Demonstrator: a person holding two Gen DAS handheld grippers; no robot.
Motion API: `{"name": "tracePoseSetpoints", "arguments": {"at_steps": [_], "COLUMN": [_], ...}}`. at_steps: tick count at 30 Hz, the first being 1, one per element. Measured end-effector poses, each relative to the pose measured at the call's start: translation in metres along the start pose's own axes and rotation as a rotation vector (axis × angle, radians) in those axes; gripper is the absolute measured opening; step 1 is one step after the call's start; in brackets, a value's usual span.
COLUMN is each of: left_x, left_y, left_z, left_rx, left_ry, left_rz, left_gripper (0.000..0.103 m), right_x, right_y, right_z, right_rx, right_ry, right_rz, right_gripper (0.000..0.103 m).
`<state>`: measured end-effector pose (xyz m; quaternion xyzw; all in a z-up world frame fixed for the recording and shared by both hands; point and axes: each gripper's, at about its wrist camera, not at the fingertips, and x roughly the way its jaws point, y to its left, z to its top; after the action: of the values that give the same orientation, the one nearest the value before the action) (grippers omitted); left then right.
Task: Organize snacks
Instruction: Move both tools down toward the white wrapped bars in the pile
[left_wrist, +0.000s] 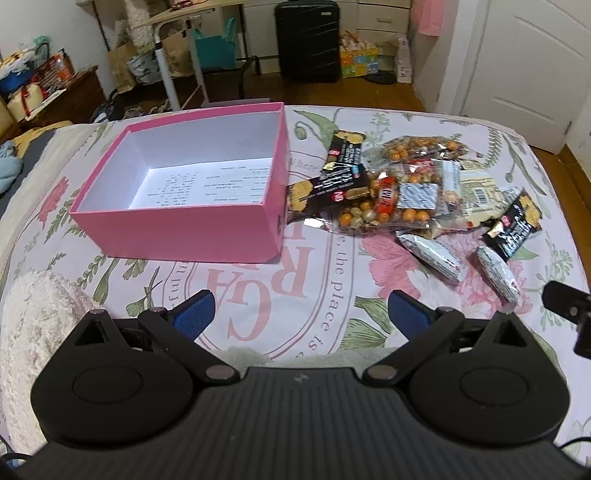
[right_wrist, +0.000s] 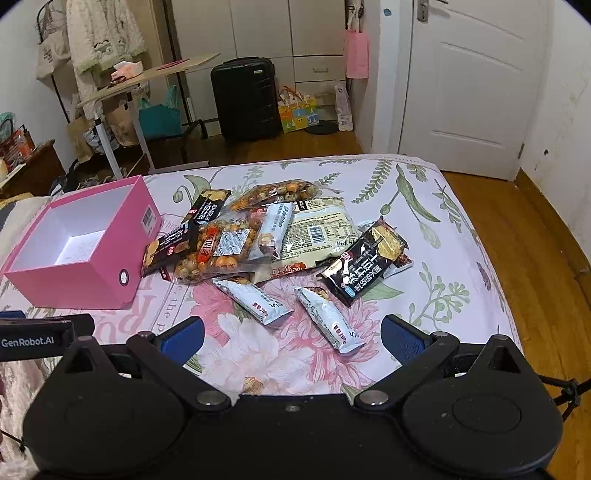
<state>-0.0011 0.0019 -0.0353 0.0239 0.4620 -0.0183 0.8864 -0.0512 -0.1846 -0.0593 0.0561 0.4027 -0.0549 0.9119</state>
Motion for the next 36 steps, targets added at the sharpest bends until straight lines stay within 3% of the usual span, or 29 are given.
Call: {"name": "tracePoseSetpoints", "arguments": {"at_steps": [11, 19, 21, 28, 32, 36], "left_x": [-0.006, 0.007, 0.020, 0.089, 0.128, 0.155], "left_y": [-0.008, -0.040, -0.047, -0.089, -0.116, -0.134], "left_z": [0.006, 0.016, 0.020, 0.029, 0.026, 0.018], "left_rx": [-0.018, 0.028, 0.010, 0.027, 0.074, 0.052], "left_ry": [-0.034, -0.108, -0.144, -0.086, -0.059, -0.038], "left_rz": [-0.058, -0.090, -0.143, -0.154, -0.148, -0.097], "left_gripper": [0.100, 0.097, 0.097, 0.097, 0.097, 0.097], "right_x": [-0.006, 0.006, 0.024, 0.093, 0.118, 0.138], "right_y": [-0.009, -0.032, -0.047, -0.093, -0.092, -0.090], "right_z": [-0.001, 0.000, 0.002, -0.001, -0.012, -0.023], "right_rx": [-0.071, -0.136, -0.101, 0.037, -0.041, -0.099], "right_ry": [-0.077, -0.246, -0.231, -0.080, -0.035, 0.004], "right_rz": [0.051, 0.131, 0.156, 0.354, 0.356, 0.364], "right_gripper": [0.103, 0.103, 0.103, 0.091, 0.083, 0.078]}}
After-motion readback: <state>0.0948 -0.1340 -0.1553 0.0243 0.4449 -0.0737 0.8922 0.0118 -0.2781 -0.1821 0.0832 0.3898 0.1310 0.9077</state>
